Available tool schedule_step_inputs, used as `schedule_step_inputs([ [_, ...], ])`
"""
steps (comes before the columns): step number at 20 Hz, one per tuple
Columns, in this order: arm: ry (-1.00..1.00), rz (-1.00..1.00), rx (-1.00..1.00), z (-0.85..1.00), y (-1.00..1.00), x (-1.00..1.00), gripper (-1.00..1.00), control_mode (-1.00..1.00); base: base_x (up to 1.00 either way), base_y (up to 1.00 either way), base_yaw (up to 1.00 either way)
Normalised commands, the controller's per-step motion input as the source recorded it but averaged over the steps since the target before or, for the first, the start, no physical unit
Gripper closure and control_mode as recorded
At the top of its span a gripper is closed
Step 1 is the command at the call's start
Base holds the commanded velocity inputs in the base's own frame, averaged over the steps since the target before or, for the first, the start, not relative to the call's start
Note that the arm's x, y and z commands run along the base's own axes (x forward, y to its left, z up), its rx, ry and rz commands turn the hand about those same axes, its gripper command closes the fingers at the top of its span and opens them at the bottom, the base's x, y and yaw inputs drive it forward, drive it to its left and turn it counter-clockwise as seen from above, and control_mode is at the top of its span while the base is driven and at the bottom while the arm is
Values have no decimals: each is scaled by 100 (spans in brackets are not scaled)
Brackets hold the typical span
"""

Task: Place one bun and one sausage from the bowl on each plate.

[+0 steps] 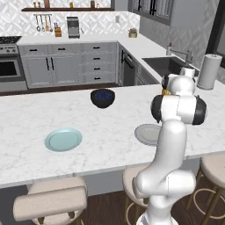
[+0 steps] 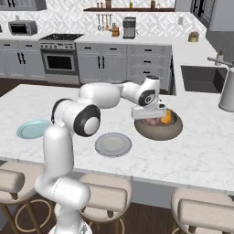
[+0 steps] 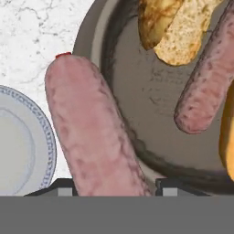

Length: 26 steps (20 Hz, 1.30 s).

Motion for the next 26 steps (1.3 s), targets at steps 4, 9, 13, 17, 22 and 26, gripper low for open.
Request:
schedule_step_inputs([
  [4, -1, 0, -1, 38, 71, -59, 100, -100, 0, 0, 0],
  [9, 0, 0, 0, 37, 85, -65, 100, -100, 0, 0, 0],
  [13, 0, -2, 0, -8, 74, -79, 100, -100, 0, 0, 0],
  [17, 0, -6, 0, -44, 29, -67, 100, -100, 0, 0, 0],
  [22, 2, -1, 0, -67, 0, -23, 100, -100, 0, 0, 0],
  [26, 7, 0, 0, -59, 21, 17, 100, -100, 0, 0, 0],
])
